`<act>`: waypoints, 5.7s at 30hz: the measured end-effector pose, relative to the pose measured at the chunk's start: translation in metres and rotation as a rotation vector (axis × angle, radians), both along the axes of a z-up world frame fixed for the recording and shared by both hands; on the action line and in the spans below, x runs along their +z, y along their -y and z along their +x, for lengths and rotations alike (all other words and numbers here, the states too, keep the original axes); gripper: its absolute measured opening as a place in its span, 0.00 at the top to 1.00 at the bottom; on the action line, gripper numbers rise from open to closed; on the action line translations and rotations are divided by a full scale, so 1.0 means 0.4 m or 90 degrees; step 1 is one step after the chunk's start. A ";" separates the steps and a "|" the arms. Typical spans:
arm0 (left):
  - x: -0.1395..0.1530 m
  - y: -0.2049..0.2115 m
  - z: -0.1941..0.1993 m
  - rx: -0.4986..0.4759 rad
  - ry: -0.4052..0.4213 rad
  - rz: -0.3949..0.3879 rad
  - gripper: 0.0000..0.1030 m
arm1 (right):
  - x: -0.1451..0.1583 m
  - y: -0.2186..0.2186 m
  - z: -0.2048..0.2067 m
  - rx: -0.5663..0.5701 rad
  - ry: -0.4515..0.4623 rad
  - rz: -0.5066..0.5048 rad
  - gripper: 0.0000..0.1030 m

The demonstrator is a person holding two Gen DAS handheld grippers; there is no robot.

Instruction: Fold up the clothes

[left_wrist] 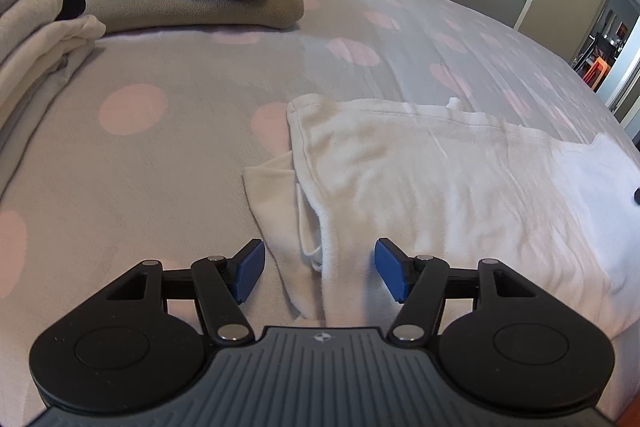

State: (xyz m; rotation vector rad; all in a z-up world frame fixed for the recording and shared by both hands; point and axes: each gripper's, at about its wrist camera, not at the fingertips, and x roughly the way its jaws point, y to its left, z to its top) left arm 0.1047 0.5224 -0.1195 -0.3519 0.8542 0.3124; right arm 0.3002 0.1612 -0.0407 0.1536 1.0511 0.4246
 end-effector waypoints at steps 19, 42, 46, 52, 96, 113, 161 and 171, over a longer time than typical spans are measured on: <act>0.009 -0.099 -0.038 0.028 0.038 -0.064 0.50 | 0.093 -0.463 -0.083 0.182 -0.004 0.111 0.86; -0.015 -0.136 -0.039 0.055 0.031 -0.070 0.50 | -0.151 -0.703 -0.140 0.229 -0.110 0.127 0.79; 0.001 -0.132 -0.048 0.054 0.038 -0.064 0.50 | -0.134 -0.690 -0.151 0.252 -0.105 0.142 0.68; 0.028 -0.134 -0.079 0.073 0.065 -0.070 0.51 | -0.082 -0.605 -0.181 0.266 -0.054 0.158 0.62; -0.011 -0.098 -0.178 0.092 0.062 -0.321 0.78 | -0.225 -0.318 -0.508 0.319 0.334 -0.260 0.55; 0.013 -0.090 -0.160 0.040 0.127 -0.341 0.96 | -0.124 -0.258 -0.507 0.220 0.425 -0.241 0.94; 0.052 -0.115 -0.075 0.104 0.129 -0.186 0.33 | -0.109 -0.215 -0.300 0.087 0.192 -0.065 0.26; -0.027 -0.182 -0.020 0.139 0.083 -0.257 0.33 | -0.140 -0.272 -0.214 0.085 0.153 -0.018 0.24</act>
